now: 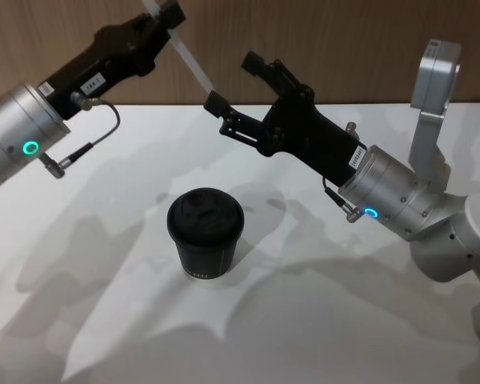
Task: Pick up the straw with one hand, pass it to the other hand, and insert it into the cup.
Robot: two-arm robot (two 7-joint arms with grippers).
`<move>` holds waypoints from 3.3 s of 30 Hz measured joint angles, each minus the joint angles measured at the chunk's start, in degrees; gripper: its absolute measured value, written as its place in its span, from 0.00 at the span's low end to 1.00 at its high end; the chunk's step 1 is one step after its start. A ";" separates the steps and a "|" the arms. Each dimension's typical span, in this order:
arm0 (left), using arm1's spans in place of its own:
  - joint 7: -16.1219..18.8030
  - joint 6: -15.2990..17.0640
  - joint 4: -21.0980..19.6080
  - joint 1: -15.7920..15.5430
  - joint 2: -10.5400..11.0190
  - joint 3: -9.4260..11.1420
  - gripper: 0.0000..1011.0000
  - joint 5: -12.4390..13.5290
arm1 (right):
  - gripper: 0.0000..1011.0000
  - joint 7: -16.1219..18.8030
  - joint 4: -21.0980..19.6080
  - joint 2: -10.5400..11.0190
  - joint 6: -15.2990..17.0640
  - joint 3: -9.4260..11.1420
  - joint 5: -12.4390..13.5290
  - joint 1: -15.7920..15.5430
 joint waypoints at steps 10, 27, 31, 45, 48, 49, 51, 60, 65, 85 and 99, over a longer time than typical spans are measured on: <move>1.09 -0.78 -0.13 -1.11 3.29 0.74 0.00 4.88 | 0.99 0.00 0.00 0.00 0.00 0.00 0.00 0.00; -1.45 -0.14 -1.16 -1.64 7.43 2.44 0.00 7.93 | 0.99 0.00 0.00 0.00 0.00 0.00 0.00 0.00; -2.37 0.16 -1.17 -1.90 7.92 2.88 0.00 7.93 | 0.99 0.00 0.00 0.00 0.00 0.00 0.00 0.00; -4.48 1.78 -0.92 -2.70 9.30 4.33 0.00 7.24 | 0.99 0.00 0.00 0.00 0.00 0.00 0.00 0.00; -4.72 2.21 -0.84 -2.80 9.47 4.52 0.00 6.88 | 0.99 0.00 0.00 0.00 0.00 0.00 0.00 0.00; -4.87 2.44 -0.79 -2.85 9.58 4.63 0.00 6.66 | 0.99 0.00 0.00 0.00 0.00 0.00 0.00 0.00; -5.14 2.89 -0.71 -2.93 9.75 4.79 0.00 6.24 | 0.99 0.00 0.00 0.00 0.00 0.00 0.00 0.00; -6.02 4.56 -0.47 -3.27 10.22 5.29 0.00 4.53 | 0.99 0.00 0.00 0.00 0.00 0.00 0.00 0.00; -6.44 5.66 -0.28 -3.49 10.36 5.47 0.00 3.40 | 0.99 0.00 0.00 0.00 0.00 0.00 0.00 0.00; -6.62 9.76 0.49 -4.24 11.03 5.44 0.00 -1.62 | 0.99 0.00 0.00 0.00 0.00 0.00 0.00 0.00; -6.42 11.13 1.25 -4.76 11.34 6.51 0.00 -2.64 | 0.99 0.00 0.00 0.00 0.00 0.00 0.00 0.00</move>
